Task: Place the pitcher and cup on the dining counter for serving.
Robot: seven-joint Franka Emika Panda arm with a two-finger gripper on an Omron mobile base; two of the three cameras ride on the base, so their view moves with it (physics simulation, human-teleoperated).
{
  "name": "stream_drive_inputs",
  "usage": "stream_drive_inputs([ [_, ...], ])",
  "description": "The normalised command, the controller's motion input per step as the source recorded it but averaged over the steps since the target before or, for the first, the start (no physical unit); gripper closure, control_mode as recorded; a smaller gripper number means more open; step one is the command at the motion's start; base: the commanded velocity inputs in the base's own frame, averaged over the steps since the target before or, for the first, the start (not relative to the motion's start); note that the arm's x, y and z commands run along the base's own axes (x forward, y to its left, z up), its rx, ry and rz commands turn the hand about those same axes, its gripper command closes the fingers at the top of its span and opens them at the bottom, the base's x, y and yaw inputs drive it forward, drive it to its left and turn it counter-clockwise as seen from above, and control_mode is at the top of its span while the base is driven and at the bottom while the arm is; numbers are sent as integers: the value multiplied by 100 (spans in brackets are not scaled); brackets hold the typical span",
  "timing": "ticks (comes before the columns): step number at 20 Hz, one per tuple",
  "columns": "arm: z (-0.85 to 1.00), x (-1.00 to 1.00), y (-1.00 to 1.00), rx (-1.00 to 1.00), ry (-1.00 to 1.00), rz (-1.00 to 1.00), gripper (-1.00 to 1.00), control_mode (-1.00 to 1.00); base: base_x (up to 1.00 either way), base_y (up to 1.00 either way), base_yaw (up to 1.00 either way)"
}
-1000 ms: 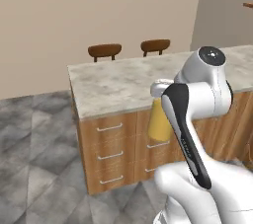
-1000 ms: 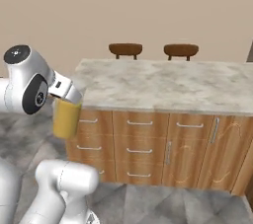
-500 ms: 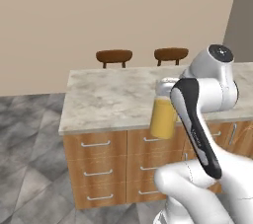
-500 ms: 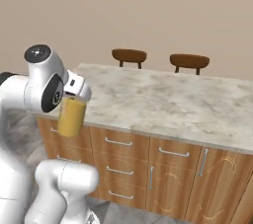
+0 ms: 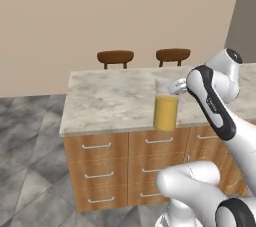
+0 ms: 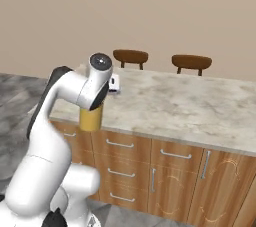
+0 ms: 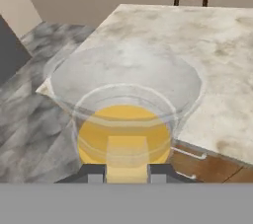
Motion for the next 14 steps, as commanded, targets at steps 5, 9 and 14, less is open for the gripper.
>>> stream_drive_inputs([
  [5,-5,95,0,6,-1,31,100,-100,0,0,0],
  [9,-1,90,14,0,0,6,100,-100,0,0,0],
  [14,-11,100,33,0,0,3,100,-100,0,0,0],
])
